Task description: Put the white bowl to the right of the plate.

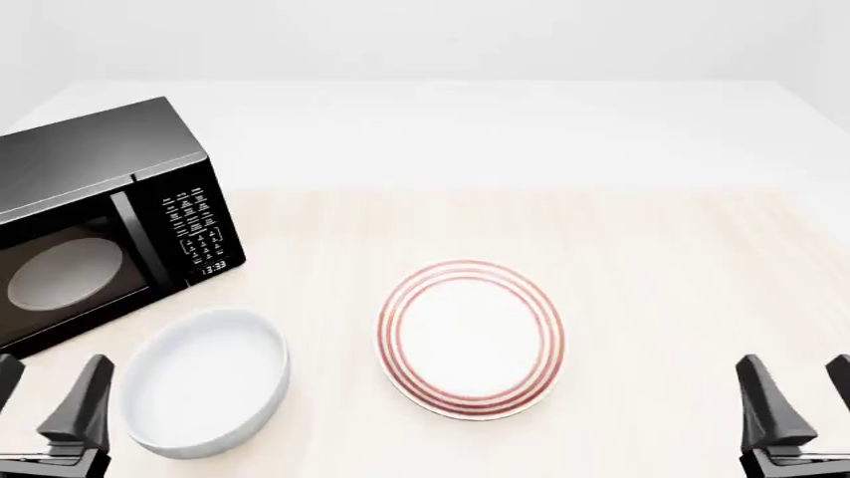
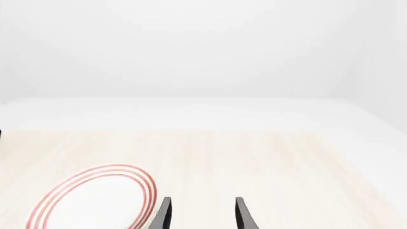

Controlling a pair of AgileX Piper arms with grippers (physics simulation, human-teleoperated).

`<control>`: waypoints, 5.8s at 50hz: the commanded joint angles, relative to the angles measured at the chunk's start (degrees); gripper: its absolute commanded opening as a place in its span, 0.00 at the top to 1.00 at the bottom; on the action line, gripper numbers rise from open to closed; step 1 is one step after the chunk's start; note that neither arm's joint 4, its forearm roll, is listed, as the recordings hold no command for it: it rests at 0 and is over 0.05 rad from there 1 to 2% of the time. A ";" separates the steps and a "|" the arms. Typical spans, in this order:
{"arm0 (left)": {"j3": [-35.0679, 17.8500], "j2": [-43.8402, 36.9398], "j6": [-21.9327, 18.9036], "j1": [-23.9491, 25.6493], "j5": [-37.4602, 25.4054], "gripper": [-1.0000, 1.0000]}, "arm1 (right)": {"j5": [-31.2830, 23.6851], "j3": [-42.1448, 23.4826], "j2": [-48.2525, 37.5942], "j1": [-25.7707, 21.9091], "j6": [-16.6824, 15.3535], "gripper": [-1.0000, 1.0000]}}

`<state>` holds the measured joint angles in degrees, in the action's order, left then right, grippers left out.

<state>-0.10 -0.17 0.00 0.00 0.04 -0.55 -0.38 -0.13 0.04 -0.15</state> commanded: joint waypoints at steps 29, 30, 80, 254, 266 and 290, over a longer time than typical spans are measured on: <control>-0.15 -0.26 0.00 0.00 0.07 0.00 | 15.41 -12.30 -30.87 -10.43 -2.07 0.00; -0.15 -0.26 0.00 0.00 0.07 0.00 | 15.97 -13.76 -34.96 -11.12 -2.16 0.00; -0.15 -0.26 0.00 0.00 0.07 0.00 | 17.70 -49.82 -83.45 -37.63 0.77 0.00; -0.15 -0.26 0.00 0.00 0.07 0.00 | 6.56 -89.15 -135.11 -56.01 13.57 1.00; -0.15 -0.26 0.00 0.00 0.07 0.00 | 6.14 -85.73 -129.52 -55.77 11.45 1.00; -0.15 -0.26 0.00 0.00 0.07 0.00 | 6.85 -74.23 -111.47 -51.99 6.42 1.00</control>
<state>-0.25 -0.43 0.00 0.00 0.11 5.46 -78.38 -117.03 -54.06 7.45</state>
